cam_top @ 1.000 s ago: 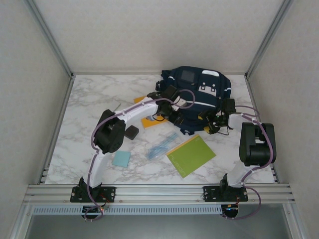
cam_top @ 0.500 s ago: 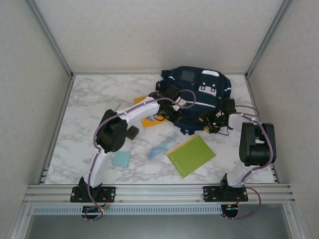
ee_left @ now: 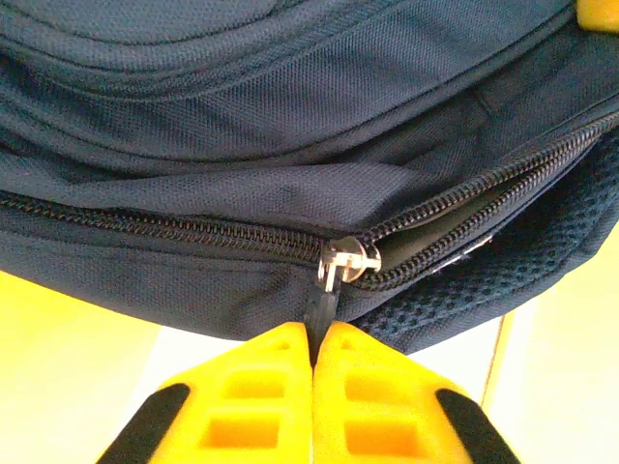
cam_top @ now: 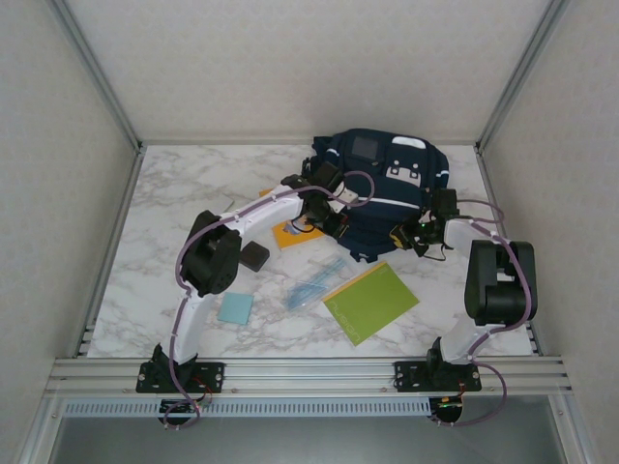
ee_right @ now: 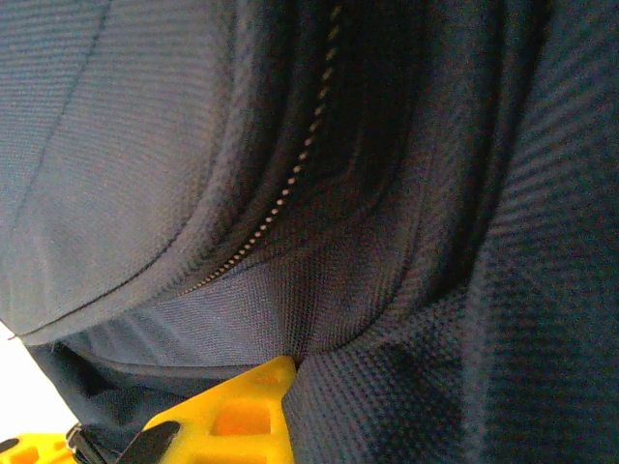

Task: Pack books, pencil case, and school supplies into a backpack

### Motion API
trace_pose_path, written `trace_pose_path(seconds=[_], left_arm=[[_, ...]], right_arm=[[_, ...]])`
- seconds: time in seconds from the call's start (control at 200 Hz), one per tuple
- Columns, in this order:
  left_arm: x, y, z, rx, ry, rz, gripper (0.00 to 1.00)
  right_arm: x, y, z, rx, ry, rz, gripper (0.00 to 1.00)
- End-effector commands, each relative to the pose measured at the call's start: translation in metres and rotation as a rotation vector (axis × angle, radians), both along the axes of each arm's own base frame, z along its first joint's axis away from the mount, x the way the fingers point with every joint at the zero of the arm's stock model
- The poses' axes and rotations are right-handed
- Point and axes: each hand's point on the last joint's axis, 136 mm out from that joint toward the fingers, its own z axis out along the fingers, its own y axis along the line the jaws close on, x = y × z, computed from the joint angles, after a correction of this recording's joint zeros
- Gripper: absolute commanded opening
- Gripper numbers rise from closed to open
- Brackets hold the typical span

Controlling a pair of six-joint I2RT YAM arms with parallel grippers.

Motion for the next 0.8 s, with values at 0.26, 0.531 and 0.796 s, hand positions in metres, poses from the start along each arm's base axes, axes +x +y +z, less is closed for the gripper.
trace_pose_path(seconds=[0.26, 0.531, 0.796], left_arm=[[0.010, 0.044, 0.003, 0.092, -0.001, 0.051, 0.00], [0.003, 0.087, -0.022, 0.212, 0.082, 0.067, 0.00], [-0.013, 0.028, 0.023, -0.021, 0.145, 0.076, 0.00]], right_arm=[[-0.002, -0.047, 0.011, -0.207, -0.006, -0.010, 0.00], [0.012, -0.085, 0.030, -0.288, -0.036, -0.008, 0.00], [0.019, -0.058, 0.057, -0.118, -0.063, 0.007, 0.34]])
